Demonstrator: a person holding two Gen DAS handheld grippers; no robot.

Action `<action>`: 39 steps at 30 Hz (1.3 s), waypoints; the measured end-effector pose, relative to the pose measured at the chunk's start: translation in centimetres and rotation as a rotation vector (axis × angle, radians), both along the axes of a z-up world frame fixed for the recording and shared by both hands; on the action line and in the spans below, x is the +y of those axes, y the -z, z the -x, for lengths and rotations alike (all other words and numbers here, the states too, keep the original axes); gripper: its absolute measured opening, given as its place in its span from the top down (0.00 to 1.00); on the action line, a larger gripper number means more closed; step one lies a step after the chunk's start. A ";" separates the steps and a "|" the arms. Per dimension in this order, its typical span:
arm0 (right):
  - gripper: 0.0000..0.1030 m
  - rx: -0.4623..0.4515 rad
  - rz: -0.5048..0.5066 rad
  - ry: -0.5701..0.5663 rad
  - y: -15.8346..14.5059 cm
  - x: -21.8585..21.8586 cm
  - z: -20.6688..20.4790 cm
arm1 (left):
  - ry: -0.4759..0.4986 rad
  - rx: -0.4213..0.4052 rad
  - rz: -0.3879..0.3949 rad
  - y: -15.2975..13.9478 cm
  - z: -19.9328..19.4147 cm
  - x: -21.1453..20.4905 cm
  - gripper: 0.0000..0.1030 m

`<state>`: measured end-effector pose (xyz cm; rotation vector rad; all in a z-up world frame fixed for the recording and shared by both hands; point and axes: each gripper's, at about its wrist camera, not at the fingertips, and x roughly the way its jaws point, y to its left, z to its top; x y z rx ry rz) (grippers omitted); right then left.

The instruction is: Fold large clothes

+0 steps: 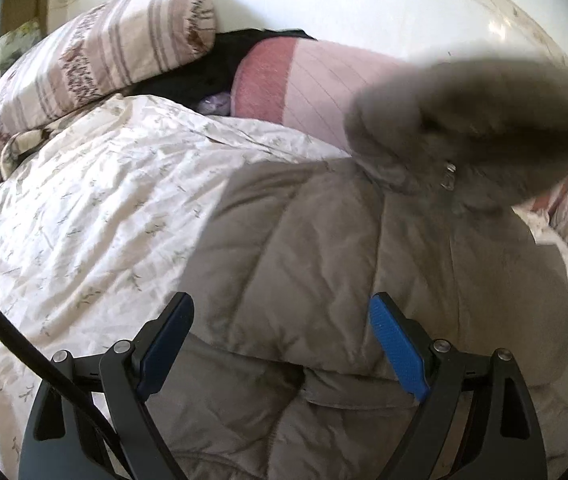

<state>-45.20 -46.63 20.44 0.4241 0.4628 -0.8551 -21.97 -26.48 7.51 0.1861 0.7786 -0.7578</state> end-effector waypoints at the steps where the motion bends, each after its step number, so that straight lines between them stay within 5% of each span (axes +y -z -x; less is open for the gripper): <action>1: 0.97 -0.021 -0.014 0.000 0.6 1.7 1.6 | -0.010 0.005 0.017 -0.3 -0.3 0.4 0.14; 6: 0.98 -0.012 -0.120 0.022 7.1 9.1 6.6 | -0.055 0.003 0.095 -1.9 -0.9 1.9 0.14; 12: 1.00 0.160 -0.235 0.039 16.3 8.8 4.9 | 0.059 0.016 0.126 -1.3 1.8 -0.4 0.14; 15: 1.00 0.171 -0.300 0.068 18.3 7.7 5.2 | 0.141 -0.018 0.003 0.9 4.1 -3.3 0.14; 17: 1.00 0.167 -0.323 0.078 18.7 7.2 5.8 | 0.156 -0.054 -0.163 3.3 4.9 -5.2 0.13; 18: 1.00 0.171 -0.314 0.092 18.3 7.0 6.1 | 0.153 -0.070 -0.178 3.6 5.1 -5.3 0.13; 24: 0.98 0.067 -0.120 0.125 12.3 7.5 7.5 | 0.150 -0.050 -0.137 3.1 5.1 -4.6 0.13; 31: 0.90 0.010 -0.042 -0.012 7.8 6.1 1.4 | 0.124 -0.073 -0.064 1.3 5.3 -3.3 0.13; 35: 0.89 -0.007 -0.103 -0.034 9.9 2.7 -2.4 | 0.081 -0.058 -0.055 1.3 3.7 -2.8 0.13; 39: 0.88 0.131 -0.301 -0.038 17.0 0.4 -5.9 | 0.062 -0.010 -0.075 2.2 2.3 -2.9 0.13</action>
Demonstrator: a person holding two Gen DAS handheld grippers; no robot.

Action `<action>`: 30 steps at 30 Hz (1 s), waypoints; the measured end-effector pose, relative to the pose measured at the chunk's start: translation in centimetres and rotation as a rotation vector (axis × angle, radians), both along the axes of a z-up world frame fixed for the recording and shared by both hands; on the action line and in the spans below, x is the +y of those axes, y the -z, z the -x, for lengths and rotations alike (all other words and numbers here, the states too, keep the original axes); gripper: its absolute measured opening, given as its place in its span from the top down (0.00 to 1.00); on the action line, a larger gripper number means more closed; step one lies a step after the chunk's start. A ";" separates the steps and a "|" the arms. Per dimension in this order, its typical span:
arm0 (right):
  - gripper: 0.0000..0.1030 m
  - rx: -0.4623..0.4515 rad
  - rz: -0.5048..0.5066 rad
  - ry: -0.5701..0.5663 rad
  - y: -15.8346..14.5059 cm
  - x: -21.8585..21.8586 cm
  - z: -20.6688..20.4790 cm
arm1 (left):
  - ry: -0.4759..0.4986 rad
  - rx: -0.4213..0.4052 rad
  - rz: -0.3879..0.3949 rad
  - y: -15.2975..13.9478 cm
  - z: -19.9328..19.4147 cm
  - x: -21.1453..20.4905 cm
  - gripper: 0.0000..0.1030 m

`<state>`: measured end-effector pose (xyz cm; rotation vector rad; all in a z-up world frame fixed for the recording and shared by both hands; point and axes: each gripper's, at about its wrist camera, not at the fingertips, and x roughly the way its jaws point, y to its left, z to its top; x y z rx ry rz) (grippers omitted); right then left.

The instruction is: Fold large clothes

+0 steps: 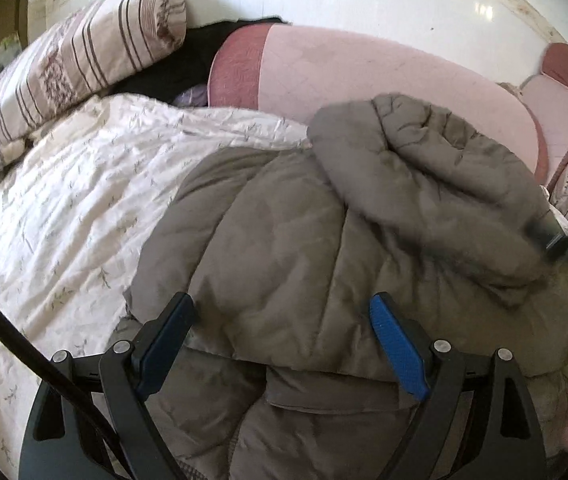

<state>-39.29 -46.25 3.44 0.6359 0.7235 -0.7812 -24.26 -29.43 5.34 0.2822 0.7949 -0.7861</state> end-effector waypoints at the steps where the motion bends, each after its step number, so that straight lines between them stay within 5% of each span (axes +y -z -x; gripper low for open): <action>1: 0.88 0.020 -0.029 -0.008 1.5 -0.2 -0.4 | 0.001 0.007 -0.001 0.1 0.0 0.0 0.13; 5: 0.89 0.026 0.047 -0.040 2.2 0.5 -0.4 | 0.009 -0.011 -0.006 0.0 0.4 -0.1 0.13; 14: 0.83 -0.098 0.192 -0.151 -5.1 5.6 -1.5 | -0.070 -0.014 0.078 -2.1 -0.9 2.1 0.14; 23: 0.83 0.017 0.059 -0.263 0.5 6.0 -6.7 | -0.135 0.082 -0.004 0.4 -3.7 2.2 0.13; 27: 0.83 -0.112 0.075 -0.218 -3.9 4.7 -3.4 | -0.137 0.064 0.029 -0.4 -3.5 2.6 0.14; 30: 0.83 -0.098 0.176 -0.088 -5.9 3.3 0.1 | -0.130 0.058 0.058 -1.0 -3.1 2.8 0.14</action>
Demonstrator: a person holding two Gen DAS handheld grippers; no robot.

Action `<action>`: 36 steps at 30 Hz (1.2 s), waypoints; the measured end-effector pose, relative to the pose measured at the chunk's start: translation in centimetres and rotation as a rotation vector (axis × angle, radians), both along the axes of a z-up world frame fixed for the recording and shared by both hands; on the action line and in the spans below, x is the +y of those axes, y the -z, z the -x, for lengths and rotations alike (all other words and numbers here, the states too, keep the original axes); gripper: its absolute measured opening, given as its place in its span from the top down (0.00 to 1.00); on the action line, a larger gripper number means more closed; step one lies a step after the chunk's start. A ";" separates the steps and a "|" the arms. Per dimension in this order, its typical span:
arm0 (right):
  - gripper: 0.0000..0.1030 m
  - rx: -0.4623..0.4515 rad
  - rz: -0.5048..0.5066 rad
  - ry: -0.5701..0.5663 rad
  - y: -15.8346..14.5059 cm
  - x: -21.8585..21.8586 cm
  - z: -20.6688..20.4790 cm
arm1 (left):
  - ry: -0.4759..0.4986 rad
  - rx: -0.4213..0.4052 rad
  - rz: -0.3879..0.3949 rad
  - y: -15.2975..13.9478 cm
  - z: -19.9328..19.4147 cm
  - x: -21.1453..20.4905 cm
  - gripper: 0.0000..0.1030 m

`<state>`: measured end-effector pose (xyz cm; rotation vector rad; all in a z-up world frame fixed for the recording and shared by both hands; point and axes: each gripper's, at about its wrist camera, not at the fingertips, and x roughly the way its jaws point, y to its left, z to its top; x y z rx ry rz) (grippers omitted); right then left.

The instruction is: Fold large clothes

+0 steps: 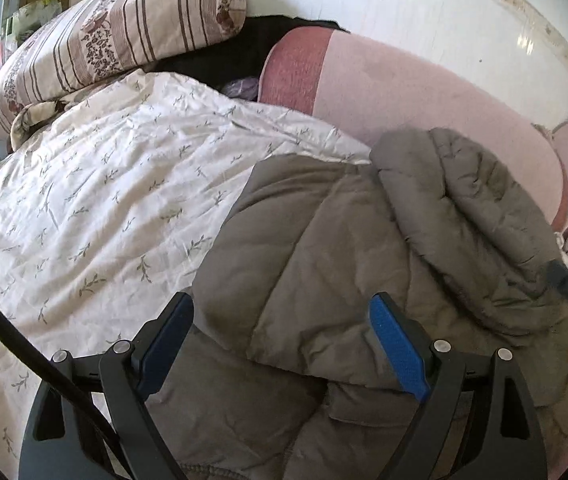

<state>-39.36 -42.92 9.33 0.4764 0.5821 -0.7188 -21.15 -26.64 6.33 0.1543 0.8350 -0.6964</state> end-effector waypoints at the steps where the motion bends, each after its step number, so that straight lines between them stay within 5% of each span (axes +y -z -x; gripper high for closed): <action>1: 0.83 0.011 0.022 0.043 -0.1 -0.5 0.9 | 0.000 -0.008 0.005 -0.1 0.1 0.0 0.13; 5: 0.83 0.090 -0.058 0.139 2.7 -3.3 3.5 | 0.027 -0.022 -0.030 0.3 0.8 -0.8 0.13; 8: 0.82 0.145 -0.171 0.101 6.8 -4.7 3.3 | 0.056 -0.009 -0.085 1.7 1.0 -1.7 0.13; 12: 0.83 0.139 -0.150 0.100 5.9 -4.2 3.4 | 0.054 -0.015 -0.065 1.2 1.2 -1.3 0.13; 15: 0.82 0.035 -0.152 0.096 3.0 -2.1 5.4 | 0.065 -0.036 -0.031 -0.4 1.9 -0.8 0.13; 21: 0.78 0.006 -0.161 0.028 -0.1 5.0 9.7 | 0.099 -0.087 0.022 -4.0 4.5 0.9 0.13; 32: 0.77 0.036 -0.258 0.058 2.7 17.2 19.7 | 0.160 -0.247 -0.010 -6.8 14.9 11.0 0.13; 36: 0.77 0.052 -0.257 0.058 3.4 20.0 21.8 | 0.158 -0.171 -0.038 -5.6 17.3 15.9 0.13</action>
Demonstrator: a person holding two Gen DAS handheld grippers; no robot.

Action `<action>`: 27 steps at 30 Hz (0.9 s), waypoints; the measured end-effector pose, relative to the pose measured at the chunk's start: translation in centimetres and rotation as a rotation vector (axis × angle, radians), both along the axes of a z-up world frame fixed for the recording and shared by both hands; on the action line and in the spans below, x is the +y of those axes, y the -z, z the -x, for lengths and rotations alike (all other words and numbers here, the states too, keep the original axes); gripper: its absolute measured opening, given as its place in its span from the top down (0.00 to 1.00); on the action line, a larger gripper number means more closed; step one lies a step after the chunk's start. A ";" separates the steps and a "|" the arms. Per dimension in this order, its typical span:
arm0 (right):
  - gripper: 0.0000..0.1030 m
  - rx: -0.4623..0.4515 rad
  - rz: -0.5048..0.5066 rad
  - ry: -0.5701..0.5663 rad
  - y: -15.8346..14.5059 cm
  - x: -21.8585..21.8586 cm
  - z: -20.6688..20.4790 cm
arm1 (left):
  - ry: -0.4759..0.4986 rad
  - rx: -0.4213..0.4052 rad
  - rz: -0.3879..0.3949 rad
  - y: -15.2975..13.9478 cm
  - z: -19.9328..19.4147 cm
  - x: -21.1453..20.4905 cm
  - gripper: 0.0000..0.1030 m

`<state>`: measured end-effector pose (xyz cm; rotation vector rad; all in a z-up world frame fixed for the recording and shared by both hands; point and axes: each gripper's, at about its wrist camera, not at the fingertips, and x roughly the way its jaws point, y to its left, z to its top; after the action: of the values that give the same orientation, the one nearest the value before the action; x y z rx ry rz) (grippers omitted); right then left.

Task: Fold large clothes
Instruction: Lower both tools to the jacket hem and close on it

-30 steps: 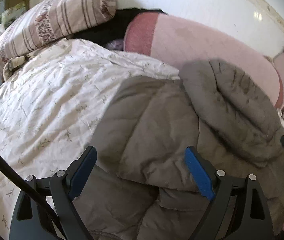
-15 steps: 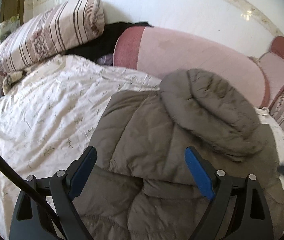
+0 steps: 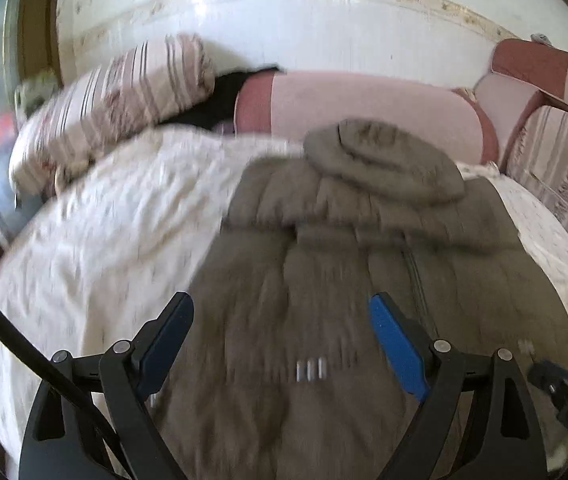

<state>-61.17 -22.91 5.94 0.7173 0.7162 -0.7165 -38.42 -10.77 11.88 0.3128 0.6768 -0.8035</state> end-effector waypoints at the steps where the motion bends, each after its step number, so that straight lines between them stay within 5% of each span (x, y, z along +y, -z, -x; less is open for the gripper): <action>1: 0.77 0.004 0.004 -0.006 0.1 0.6 0.3 | -0.011 0.016 -0.019 0.7 0.5 1.4 0.13; 6: 0.77 0.066 0.064 -0.040 0.9 3.4 1.3 | -0.069 0.038 -0.114 4.5 2.1 5.5 0.13; 12: 0.76 0.127 0.075 -0.073 3.3 4.5 1.3 | -0.089 0.104 -0.207 8.8 1.4 5.8 0.13; 18: 0.73 0.100 0.115 -0.087 4.4 4.5 1.8 | -0.063 0.014 -0.206 10.0 2.0 5.6 0.04; 27: 0.72 0.036 0.134 -0.108 4.7 4.7 2.8 | -0.047 -0.042 -0.159 10.4 2.4 6.1 0.03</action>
<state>-63.99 -18.24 1.20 0.5412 0.7268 -0.6728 -40.82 -4.68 1.45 0.4551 0.7080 -0.6983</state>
